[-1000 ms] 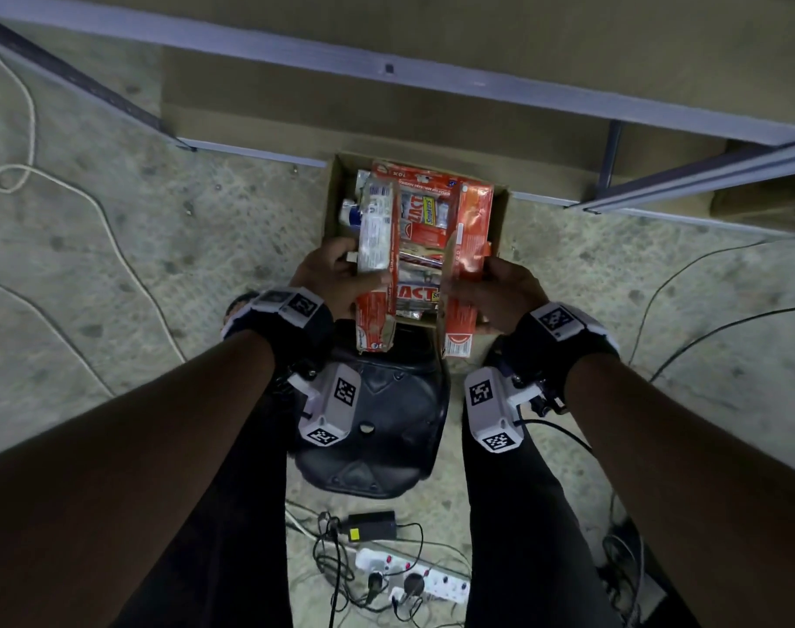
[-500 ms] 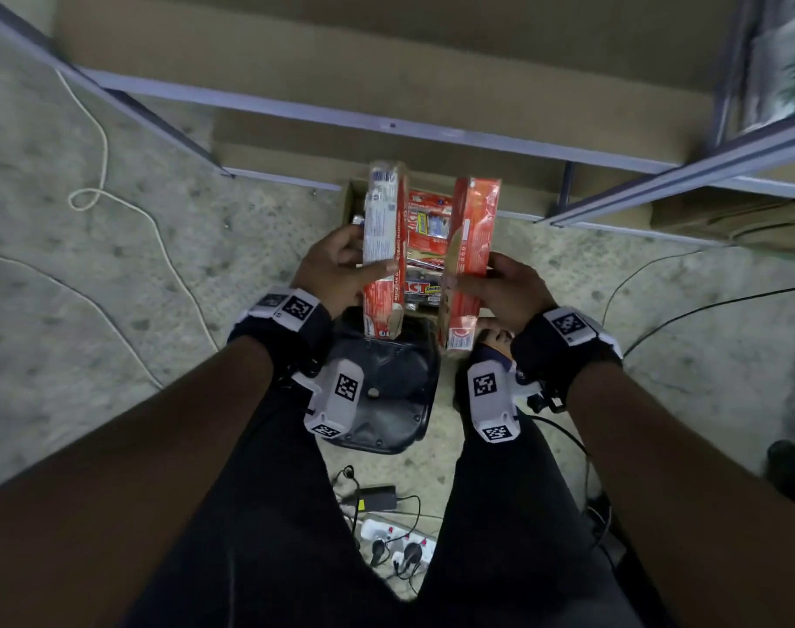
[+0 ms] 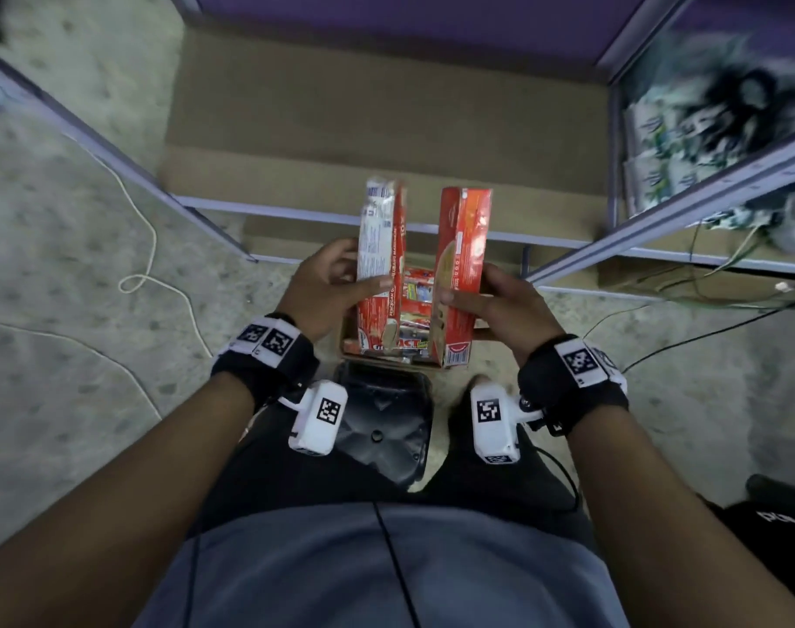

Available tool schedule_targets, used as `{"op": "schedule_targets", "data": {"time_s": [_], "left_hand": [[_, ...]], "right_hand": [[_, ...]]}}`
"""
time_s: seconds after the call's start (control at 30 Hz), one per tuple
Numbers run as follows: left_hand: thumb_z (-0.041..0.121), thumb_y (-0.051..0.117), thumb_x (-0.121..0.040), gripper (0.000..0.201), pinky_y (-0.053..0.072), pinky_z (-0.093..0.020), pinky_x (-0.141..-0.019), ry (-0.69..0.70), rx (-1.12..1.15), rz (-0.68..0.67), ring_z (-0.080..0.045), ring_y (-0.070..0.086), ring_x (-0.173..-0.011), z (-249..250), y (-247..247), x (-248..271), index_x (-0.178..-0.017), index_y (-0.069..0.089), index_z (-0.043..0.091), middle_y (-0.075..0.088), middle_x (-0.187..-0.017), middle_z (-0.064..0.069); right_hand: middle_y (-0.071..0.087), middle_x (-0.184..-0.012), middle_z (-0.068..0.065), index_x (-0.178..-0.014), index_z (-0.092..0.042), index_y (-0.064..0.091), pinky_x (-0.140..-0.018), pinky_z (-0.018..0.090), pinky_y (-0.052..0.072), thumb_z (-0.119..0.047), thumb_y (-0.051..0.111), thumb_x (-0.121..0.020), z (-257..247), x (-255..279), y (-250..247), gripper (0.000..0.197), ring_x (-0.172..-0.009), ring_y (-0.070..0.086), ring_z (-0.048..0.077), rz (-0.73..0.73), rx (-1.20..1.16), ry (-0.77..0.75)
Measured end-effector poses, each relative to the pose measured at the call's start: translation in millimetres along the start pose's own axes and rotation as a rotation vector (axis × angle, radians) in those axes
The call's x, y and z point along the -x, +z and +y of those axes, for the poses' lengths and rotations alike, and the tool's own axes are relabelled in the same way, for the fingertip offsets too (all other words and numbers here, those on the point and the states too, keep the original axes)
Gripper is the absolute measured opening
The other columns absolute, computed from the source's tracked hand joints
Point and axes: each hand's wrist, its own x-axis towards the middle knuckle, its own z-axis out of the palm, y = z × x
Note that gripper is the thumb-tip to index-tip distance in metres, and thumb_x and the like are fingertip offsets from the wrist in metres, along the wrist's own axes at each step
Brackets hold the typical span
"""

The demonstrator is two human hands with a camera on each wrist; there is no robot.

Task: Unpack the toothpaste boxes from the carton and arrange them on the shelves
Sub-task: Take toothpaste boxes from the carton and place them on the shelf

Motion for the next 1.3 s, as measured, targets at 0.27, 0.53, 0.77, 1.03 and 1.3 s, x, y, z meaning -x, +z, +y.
{"op": "schedule_targets", "data": {"time_s": [0.27, 0.53, 0.77, 1.03, 1.3], "left_hand": [[0.033, 0.083, -0.075, 0.052, 0.060, -0.034, -0.076, 0.221, -0.046, 0.017, -0.015, 0.072, -0.097, 85.6, -14.2, 17.1, -0.122, 0.061, 0.028, 0.073, -0.111, 0.007], [0.037, 0.084, -0.073, 0.051, 0.055, -0.045, -0.093, 0.457, -0.096, 0.058, -0.013, 0.068, -0.105, 180.5, -27.5, 25.5, -0.119, 0.062, 0.035, 0.072, -0.114, 0.007], [0.040, 0.081, -0.076, 0.049, 0.056, -0.027, -0.082, 0.648, -0.153, 0.168, -0.006, 0.068, -0.100, 268.3, -42.7, 16.6, -0.120, 0.063, 0.027, 0.073, -0.109, 0.012], [0.057, 0.077, -0.072, 0.038, 0.059, -0.029, -0.079, 0.682, -0.249, 0.283, -0.008, 0.072, -0.085, 336.3, -64.4, -8.8, -0.102, 0.070, 0.033, 0.074, -0.093, 0.011], [0.055, 0.071, -0.080, 0.044, 0.055, -0.033, -0.087, 0.575, -0.463, 0.403, -0.012, 0.069, -0.090, 378.2, -78.2, -41.6, -0.112, 0.068, 0.026, 0.071, -0.103, 0.007]], "right_hand": [[0.073, -0.109, -0.011, -0.118, -0.035, 0.068, -0.085, 0.040, 0.058, -0.034, 0.078, -0.079, -76.5, 40.9, -8.2, 0.040, -0.095, 0.071, 0.008, -0.007, 0.025, -0.209], [0.072, -0.115, -0.008, -0.125, -0.030, 0.065, -0.081, 0.035, 0.059, -0.032, 0.080, -0.080, -151.1, 67.2, -18.4, 0.047, -0.099, 0.072, 0.013, -0.006, 0.024, -0.406], [0.076, -0.100, -0.002, -0.117, -0.021, 0.070, -0.062, 0.026, 0.059, -0.025, 0.077, -0.084, -235.9, 79.6, -22.1, 0.034, -0.086, 0.075, 0.016, 0.035, 0.039, -0.541], [0.076, -0.094, -0.006, -0.112, -0.024, 0.071, -0.066, 0.027, 0.059, -0.040, 0.078, -0.080, -316.3, 71.7, -27.2, 0.037, -0.077, 0.074, 0.011, 0.177, 0.221, -0.586], [0.066, -0.073, -0.005, -0.084, -0.021, 0.067, -0.048, 0.019, 0.041, -0.058, 0.060, -0.085, -367.6, 48.3, -22.1, 0.038, -0.061, 0.064, 0.009, 0.405, 0.600, -0.453]]}}
